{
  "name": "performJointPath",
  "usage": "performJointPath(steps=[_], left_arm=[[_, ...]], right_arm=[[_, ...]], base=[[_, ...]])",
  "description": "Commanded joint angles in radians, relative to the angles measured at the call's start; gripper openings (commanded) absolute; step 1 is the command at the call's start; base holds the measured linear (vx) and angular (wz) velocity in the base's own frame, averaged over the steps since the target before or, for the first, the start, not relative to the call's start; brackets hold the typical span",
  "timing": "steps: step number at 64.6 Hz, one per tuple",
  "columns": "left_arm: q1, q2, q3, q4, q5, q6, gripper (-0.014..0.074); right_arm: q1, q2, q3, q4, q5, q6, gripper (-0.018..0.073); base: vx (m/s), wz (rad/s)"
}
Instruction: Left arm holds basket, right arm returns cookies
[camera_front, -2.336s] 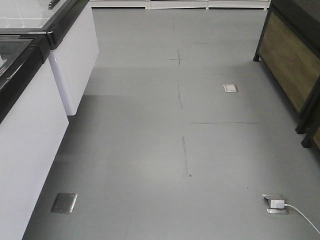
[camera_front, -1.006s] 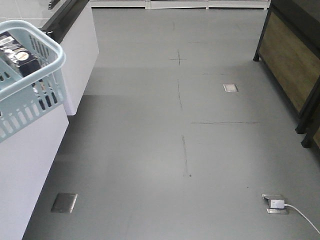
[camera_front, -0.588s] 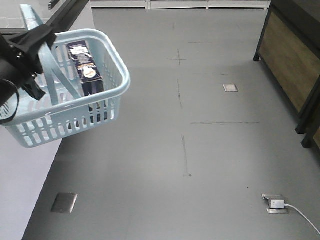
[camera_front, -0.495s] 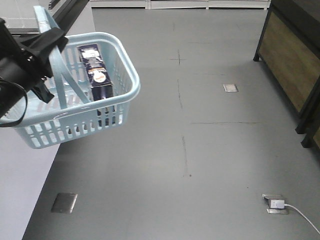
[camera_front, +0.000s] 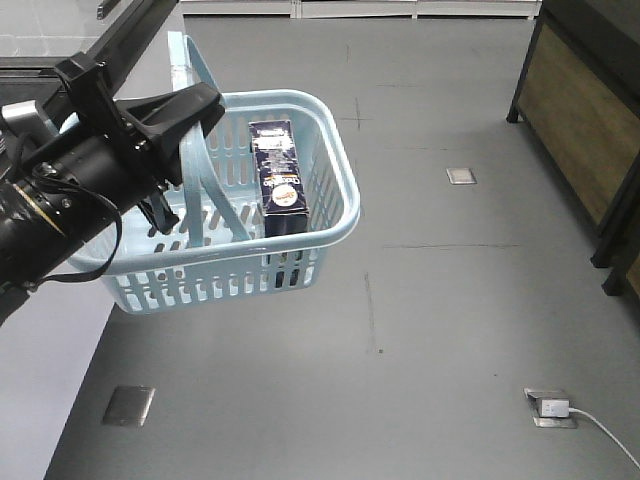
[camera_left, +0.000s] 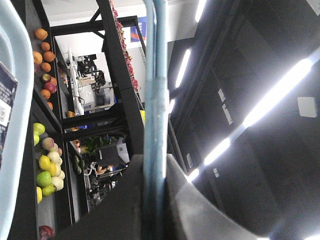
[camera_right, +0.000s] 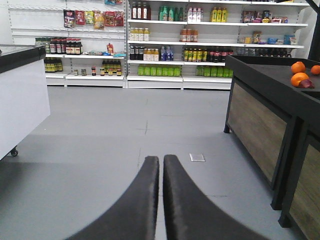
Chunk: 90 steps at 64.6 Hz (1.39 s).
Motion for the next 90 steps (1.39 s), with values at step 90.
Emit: performJointPath(steps=[90], left_arm=[[-0.379, -0.001, 0.357, -0.284, -0.499, 0.063, -0.0006]], right_arm=[[-0.008, -0.013, 0.019, 0.0, -0.072, -0.006, -0.001]], base=[[0.0, 0.0]])
